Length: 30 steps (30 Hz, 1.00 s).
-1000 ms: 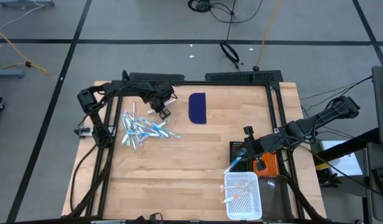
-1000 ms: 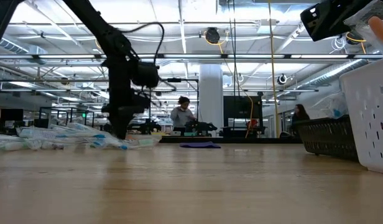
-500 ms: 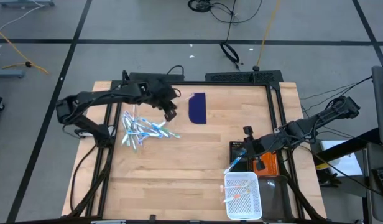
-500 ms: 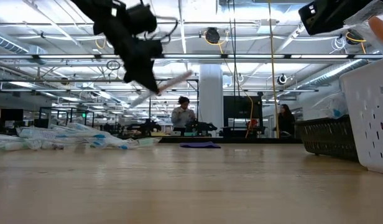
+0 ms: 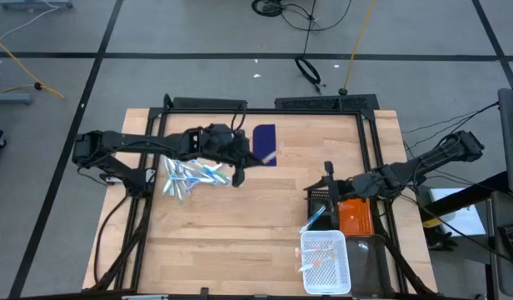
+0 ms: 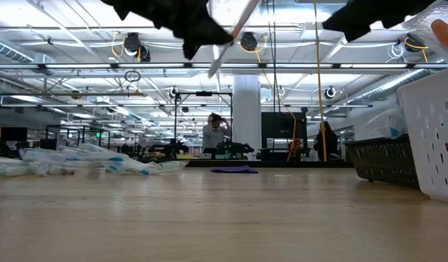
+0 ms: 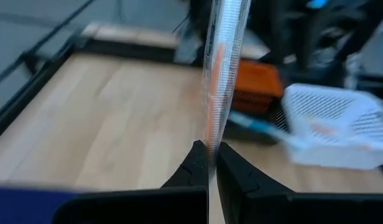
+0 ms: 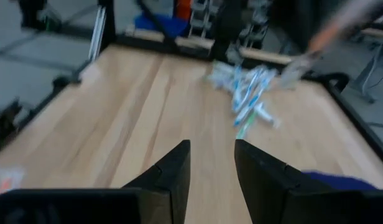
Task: Pick & Place Toothbrushes
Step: Put the orange toothbrush into the white bin
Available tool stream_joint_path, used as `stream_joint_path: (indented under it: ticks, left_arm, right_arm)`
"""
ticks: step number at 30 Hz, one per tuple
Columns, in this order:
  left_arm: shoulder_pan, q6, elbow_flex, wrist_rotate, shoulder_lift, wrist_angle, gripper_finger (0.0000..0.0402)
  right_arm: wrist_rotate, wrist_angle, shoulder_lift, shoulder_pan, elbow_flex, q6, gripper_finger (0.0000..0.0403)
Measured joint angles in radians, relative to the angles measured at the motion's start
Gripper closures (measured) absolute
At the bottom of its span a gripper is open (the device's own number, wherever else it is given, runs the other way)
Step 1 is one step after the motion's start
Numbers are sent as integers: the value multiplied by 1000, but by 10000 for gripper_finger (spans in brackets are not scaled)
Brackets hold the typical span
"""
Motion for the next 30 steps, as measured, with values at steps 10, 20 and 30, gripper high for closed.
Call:
stream_joint_path:
  ticks: [10, 20, 30]
  left_arm:
    - [-164, 59, 0, -192, 42, 204, 401]
    - [-216, 79, 1, -265, 187, 502, 401]
    - [-215, 75, 1, -295, 301, 672, 401]
  right_arm:
    - [-5, 243, 5, -89, -42, -1, 287]
    - [-7, 384, 61, -129, -42, -10, 287]
    - [-12, 528, 145, -175, -43, -10, 287]
